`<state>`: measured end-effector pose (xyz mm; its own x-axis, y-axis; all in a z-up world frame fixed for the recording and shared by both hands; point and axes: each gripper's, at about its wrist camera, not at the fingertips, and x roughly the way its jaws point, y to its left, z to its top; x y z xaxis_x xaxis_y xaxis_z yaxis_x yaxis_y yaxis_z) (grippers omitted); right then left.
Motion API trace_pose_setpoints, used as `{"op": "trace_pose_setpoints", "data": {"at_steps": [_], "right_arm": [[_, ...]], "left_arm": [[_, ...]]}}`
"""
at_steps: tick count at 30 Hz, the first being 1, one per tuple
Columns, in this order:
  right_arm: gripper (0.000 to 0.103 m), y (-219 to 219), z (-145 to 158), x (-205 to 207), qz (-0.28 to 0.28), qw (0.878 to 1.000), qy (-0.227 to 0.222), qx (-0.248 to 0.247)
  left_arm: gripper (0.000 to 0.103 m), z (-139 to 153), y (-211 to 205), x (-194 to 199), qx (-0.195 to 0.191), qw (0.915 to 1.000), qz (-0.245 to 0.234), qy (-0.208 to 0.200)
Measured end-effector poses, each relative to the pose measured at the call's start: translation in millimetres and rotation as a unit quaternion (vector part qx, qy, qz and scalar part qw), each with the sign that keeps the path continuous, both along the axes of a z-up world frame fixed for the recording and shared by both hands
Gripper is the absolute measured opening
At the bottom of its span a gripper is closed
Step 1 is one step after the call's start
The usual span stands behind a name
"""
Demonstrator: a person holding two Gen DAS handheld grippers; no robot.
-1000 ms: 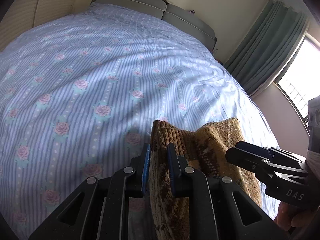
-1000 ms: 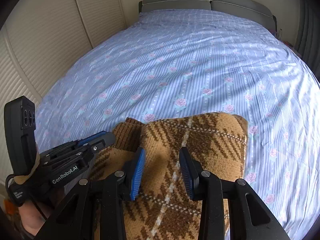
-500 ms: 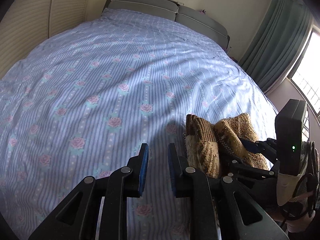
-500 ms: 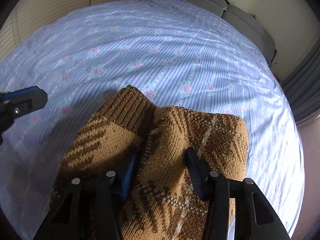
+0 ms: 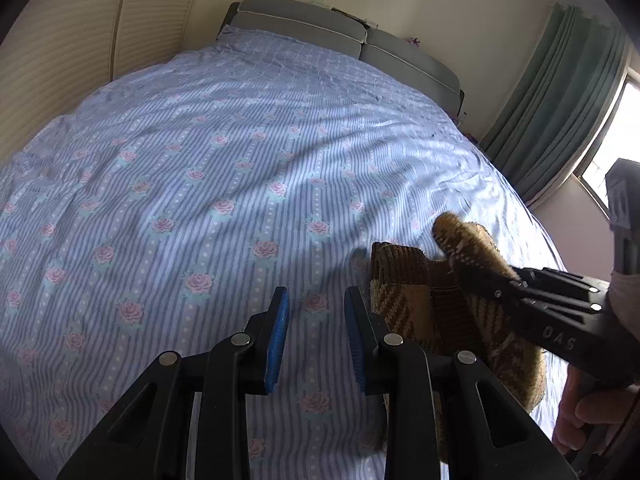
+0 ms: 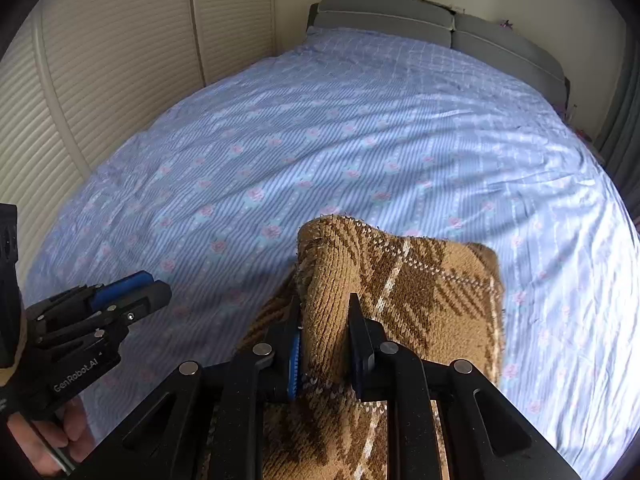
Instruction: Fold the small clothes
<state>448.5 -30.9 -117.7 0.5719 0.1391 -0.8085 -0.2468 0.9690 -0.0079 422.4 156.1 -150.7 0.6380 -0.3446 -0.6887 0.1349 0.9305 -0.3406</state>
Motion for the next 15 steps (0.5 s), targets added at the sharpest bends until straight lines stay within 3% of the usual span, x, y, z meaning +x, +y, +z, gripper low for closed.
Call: {"op": "trace_pose_setpoints", "data": {"at_steps": [4, 7, 9, 12, 15], "right_arm": [[0.021, 8, -48, 10, -0.002, 0.999, 0.04, 0.005], [0.022, 7, -65, 7, 0.001, 1.0, 0.027, -0.002], [0.026, 11, -63, 3, 0.011, 1.0, 0.012, -0.013], [0.047, 8, -51, -5, 0.015, 1.0, -0.009, -0.004], [0.048, -10, -30, -17, 0.006, 0.999, -0.037, 0.035]], "left_arm": [[0.028, -3, -1, 0, 0.004, 1.0, -0.006, 0.003], [0.028, -4, -6, 1, 0.008, 0.9998, -0.016, 0.004], [0.029, -2, -11, 1, 0.013, 0.9996, -0.024, 0.002], [0.039, 5, -19, -2, 0.019, 0.9993, -0.031, -0.008], [0.04, 16, -30, -10, 0.022, 0.9987, -0.041, -0.019]]}}
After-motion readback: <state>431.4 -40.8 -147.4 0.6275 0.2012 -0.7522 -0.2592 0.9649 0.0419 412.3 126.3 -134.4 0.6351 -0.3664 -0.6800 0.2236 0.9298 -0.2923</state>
